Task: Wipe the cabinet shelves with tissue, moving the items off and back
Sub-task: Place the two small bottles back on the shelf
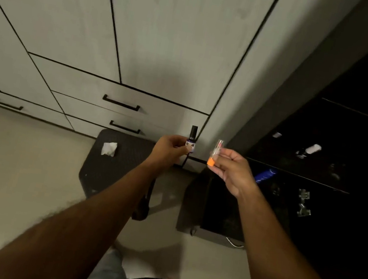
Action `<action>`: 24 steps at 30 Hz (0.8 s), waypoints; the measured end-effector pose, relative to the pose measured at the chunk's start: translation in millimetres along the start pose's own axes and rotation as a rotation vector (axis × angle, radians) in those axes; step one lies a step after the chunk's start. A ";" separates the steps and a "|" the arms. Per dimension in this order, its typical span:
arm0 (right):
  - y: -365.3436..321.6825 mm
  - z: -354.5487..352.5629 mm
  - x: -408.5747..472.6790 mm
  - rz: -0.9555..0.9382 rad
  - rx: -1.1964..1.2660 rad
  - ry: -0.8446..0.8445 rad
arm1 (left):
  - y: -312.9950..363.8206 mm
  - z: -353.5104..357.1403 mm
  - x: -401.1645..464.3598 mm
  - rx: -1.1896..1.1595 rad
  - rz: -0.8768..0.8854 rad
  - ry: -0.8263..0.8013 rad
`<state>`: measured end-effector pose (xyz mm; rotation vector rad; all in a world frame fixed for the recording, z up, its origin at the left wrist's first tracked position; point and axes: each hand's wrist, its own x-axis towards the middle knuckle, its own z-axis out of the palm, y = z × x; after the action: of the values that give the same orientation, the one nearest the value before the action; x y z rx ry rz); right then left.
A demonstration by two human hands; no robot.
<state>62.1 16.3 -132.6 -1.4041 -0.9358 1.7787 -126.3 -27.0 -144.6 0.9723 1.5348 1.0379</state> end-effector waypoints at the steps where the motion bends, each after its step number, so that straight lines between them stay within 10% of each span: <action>1: -2.7 -17.1 -10.1 -0.012 0.002 -0.008 | 3.6 15.1 -8.8 -0.009 0.004 -0.003; 24: -108.3 -221.3 -143.9 -0.514 0.100 0.171 | 159.7 235.0 -84.8 0.015 0.530 -0.150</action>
<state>314.1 -22.4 -4.7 -1.1063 -0.9926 1.2839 132.0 -24.2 1.0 1.4798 1.1862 1.2816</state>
